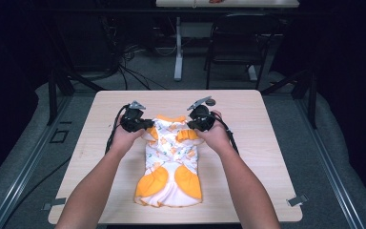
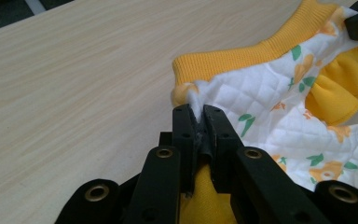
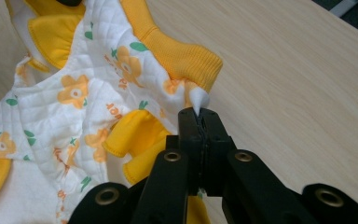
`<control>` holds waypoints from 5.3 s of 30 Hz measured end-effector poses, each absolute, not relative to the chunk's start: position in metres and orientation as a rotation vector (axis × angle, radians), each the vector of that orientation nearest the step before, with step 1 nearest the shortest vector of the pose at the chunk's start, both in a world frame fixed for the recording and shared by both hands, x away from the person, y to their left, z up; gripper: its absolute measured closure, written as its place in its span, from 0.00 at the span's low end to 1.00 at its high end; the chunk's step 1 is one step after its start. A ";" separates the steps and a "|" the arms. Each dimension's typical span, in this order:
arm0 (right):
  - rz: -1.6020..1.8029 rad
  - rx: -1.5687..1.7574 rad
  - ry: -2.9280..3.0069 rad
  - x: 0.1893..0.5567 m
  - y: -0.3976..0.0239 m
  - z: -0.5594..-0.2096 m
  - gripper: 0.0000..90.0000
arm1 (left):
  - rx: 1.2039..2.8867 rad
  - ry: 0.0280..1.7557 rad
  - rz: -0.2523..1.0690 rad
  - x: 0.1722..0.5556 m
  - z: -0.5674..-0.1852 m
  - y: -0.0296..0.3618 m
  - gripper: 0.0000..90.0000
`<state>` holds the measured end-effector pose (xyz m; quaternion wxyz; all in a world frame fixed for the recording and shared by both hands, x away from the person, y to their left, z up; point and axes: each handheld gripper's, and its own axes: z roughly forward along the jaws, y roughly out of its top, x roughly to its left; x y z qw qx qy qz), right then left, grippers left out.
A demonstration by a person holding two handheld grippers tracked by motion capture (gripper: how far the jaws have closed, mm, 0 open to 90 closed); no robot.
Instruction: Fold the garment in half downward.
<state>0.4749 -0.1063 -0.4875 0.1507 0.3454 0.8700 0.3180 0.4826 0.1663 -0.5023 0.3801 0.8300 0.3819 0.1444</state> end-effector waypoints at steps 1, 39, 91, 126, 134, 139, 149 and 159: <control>0.911 0.983 2.499 0.475 -0.106 -0.486 0.99 | 2.114 0.974 0.375 0.483 -0.501 0.166 0.93; 0.946 0.892 2.413 0.473 -0.115 -0.455 0.99 | 2.110 0.856 0.444 0.482 -0.461 0.164 0.94; 0.857 0.563 2.569 0.401 -0.105 -0.475 0.98 | 2.157 0.681 0.357 0.409 -0.491 0.187 0.94; 0.961 0.543 2.738 0.326 -0.117 -0.525 0.82 | 2.225 0.560 0.183 0.326 -0.536 0.195 0.80; 1.099 0.521 2.691 0.315 -0.120 -0.498 0.76 | 2.146 0.591 0.234 0.326 -0.506 0.206 0.74; 1.090 0.583 2.635 0.325 -0.116 -0.497 0.76 | 2.140 0.700 0.283 0.339 -0.511 0.203 0.72; 0.996 0.720 2.652 0.351 -0.107 -0.517 0.75 | 2.177 0.732 0.204 0.349 -0.534 0.187 0.70; 0.969 0.677 2.768 0.336 -0.097 -0.532 0.75 | 2.251 0.637 0.168 0.332 -0.547 0.186 0.68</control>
